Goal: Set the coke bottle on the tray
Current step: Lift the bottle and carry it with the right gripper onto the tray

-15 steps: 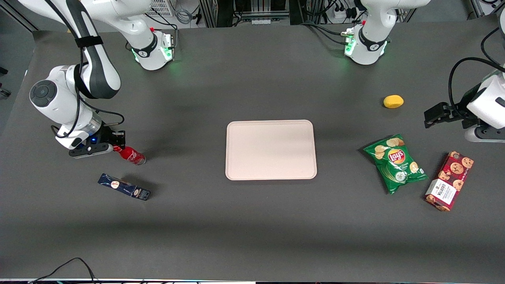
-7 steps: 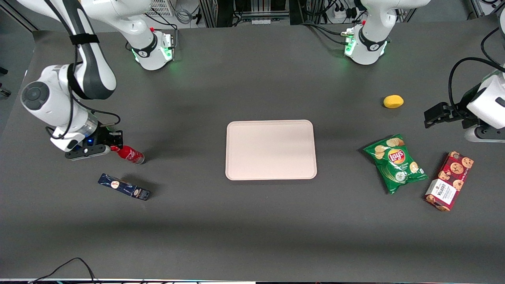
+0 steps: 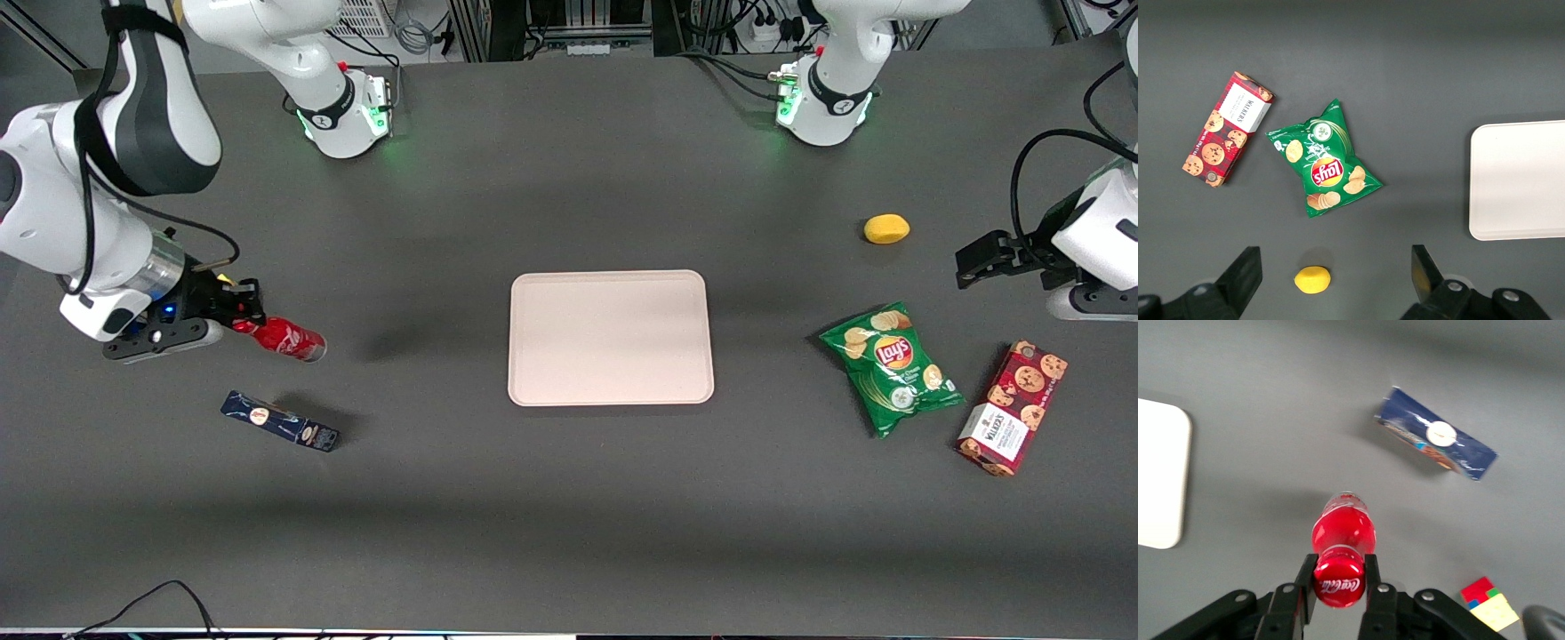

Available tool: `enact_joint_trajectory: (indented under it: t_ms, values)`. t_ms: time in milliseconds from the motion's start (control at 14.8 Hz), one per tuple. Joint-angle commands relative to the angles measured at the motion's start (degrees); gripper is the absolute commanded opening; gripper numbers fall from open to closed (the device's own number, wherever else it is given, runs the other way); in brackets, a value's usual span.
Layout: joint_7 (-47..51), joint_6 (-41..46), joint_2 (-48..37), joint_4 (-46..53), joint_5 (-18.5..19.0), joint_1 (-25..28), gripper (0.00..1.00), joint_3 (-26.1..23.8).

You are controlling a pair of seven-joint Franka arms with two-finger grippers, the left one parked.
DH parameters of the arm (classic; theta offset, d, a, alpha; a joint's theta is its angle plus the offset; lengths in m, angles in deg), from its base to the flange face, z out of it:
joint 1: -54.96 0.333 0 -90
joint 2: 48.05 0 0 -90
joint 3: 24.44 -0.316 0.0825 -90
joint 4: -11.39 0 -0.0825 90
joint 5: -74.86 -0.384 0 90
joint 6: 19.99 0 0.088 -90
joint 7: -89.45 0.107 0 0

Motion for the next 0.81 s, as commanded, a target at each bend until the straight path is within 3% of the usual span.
enact_joint_trajectory:
  t_ms: [0, 338, 743]
  values:
    - [8.78, 4.48, 0.8, 6.65, -1.05, 0.39, 0.0, -6.18]
    - [23.81, 4.57, 4.83, 12.98, -1.05, 0.65, 0.0, -16.12]
    - [42.27, 4.4, 16.25, 24.48, 0.0, 6.35, 0.0, -21.32]
